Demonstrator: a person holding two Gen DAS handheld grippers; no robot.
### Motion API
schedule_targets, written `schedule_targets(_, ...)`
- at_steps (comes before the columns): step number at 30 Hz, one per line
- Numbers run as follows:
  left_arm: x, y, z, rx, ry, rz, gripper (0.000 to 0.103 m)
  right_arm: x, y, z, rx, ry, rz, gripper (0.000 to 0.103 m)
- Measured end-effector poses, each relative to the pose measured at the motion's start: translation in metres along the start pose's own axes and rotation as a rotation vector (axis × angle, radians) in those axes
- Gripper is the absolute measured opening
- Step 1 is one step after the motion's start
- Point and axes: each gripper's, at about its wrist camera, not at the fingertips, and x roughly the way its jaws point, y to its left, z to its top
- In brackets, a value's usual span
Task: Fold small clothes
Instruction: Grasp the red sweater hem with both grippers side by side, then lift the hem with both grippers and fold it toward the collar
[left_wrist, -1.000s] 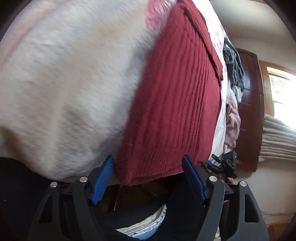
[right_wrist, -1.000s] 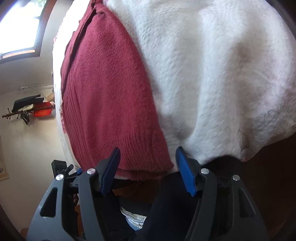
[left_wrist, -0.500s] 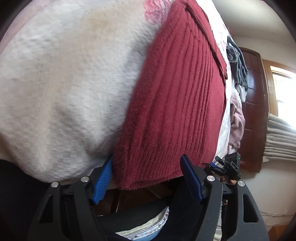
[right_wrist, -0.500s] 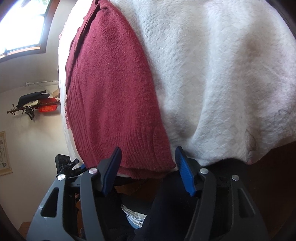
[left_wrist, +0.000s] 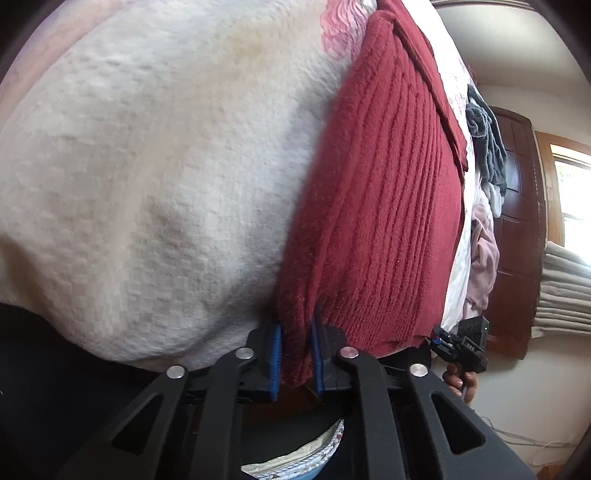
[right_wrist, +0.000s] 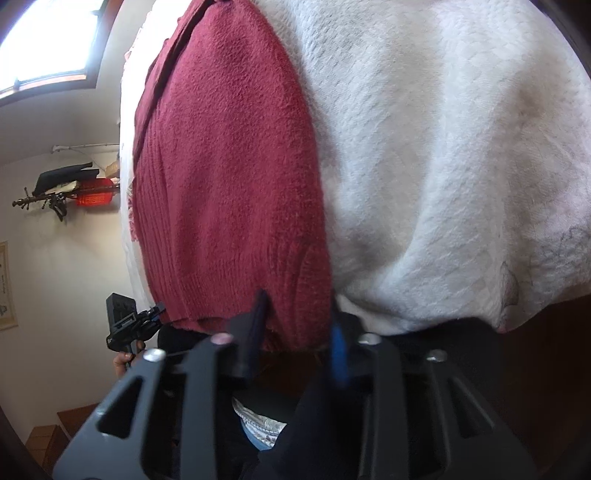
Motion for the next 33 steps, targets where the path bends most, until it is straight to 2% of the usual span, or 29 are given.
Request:
schedule_targets(3, -0.004, -0.003, -0.003, -0.002, -0.024, 0.001, 0.006, -0.003, 0.003, -0.005, -0.02, -0.029, 0.01, 0.006)
schedule_targets(14, -0.042, -0.033, -0.016, 0.058, -0.1, -0.065, 0.005, -0.041, 0.034, -0.015, -0.089, -0.136, 0.118, 0.004)
schedule_targets(20, -0.069, -0.06, -0.017, 0.079, -0.151, -0.146, 0.005, -0.055, 0.054, -0.009, -0.109, -0.178, 0.18, 0.004)
schedule_targets(26, -0.1, -0.087, -0.007, 0.089, -0.202, -0.231, 0.005, -0.078, 0.072, 0.003, -0.126, -0.219, 0.241, 0.004)
schedule_targets(33, -0.117, -0.107, 0.025, 0.074, -0.242, -0.298, 0.005, -0.102, 0.094, 0.031, -0.135, -0.252, 0.284, 0.004)
